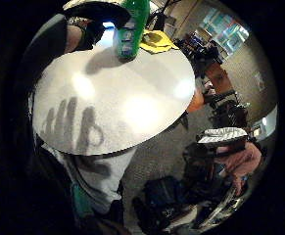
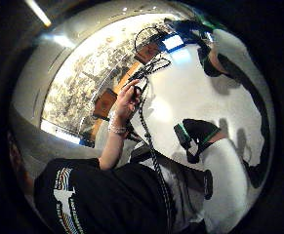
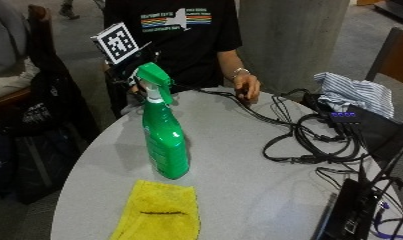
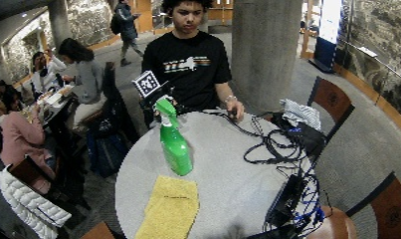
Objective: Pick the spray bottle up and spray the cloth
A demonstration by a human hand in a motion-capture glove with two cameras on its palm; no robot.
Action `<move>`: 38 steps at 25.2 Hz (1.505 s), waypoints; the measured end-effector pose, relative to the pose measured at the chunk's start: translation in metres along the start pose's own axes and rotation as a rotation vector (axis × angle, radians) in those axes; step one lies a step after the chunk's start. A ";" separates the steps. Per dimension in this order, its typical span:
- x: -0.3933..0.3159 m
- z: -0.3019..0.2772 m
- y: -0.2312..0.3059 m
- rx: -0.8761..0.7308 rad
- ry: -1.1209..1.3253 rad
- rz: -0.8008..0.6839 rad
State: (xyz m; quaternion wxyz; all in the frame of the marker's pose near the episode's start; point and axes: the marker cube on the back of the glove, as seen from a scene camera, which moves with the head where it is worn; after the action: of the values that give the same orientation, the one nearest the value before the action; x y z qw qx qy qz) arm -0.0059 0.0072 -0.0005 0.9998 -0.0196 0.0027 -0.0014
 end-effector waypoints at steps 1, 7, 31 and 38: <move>0.001 0.000 0.000 0.002 0.001 -0.001; 0.006 -0.001 0.000 0.014 -0.091 0.015; 0.034 -0.002 -0.003 0.277 -0.952 0.277; 0.050 0.009 -0.032 0.269 -0.924 0.328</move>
State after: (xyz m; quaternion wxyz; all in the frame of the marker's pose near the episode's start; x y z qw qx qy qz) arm 0.0444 -0.0245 0.0097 0.8774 0.1114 -0.4368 0.1642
